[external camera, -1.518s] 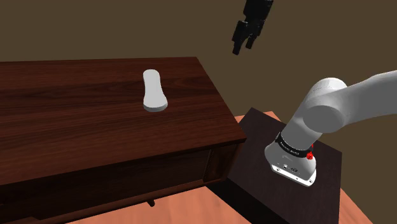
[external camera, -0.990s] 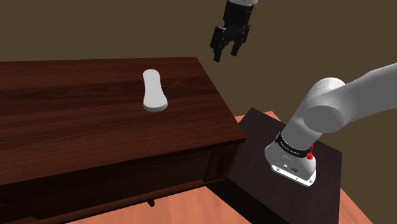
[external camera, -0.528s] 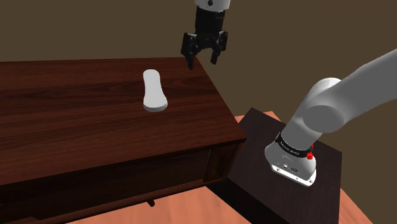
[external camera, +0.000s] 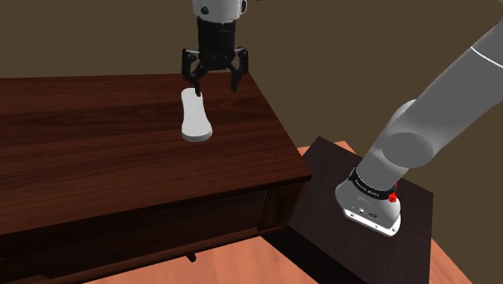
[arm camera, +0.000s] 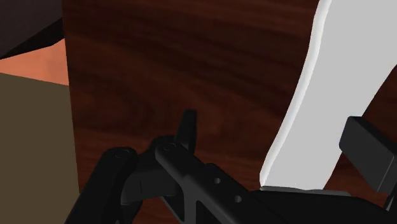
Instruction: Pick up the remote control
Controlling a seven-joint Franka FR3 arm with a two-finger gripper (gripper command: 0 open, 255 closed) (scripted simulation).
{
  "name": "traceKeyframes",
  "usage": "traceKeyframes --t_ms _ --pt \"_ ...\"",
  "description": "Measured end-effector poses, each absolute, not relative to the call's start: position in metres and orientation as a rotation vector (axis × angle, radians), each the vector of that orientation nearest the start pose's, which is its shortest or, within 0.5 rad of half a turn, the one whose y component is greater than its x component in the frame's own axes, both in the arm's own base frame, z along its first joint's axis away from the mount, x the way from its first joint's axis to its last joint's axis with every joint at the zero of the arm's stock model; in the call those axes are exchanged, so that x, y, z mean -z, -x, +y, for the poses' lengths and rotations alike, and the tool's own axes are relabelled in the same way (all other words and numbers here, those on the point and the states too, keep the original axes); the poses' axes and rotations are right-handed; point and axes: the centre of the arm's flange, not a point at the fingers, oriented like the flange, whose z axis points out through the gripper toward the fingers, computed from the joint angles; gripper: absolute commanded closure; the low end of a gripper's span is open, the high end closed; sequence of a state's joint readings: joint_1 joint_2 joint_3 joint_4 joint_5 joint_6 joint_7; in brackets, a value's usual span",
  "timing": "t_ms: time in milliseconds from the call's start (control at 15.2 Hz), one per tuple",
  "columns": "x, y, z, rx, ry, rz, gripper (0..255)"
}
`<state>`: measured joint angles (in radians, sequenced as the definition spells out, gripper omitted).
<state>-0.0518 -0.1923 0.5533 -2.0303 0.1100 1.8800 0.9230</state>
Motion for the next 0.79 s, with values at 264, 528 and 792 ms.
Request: traceKeyframes --t_ms 264,528,792 --pt "-0.512 -0.470 0.303 -0.002 3.015 0.820 0" --pt "-0.494 -0.476 0.309 -0.005 3.007 0.843 0" --pt "-0.472 -0.476 0.310 -0.006 3.007 0.845 0"
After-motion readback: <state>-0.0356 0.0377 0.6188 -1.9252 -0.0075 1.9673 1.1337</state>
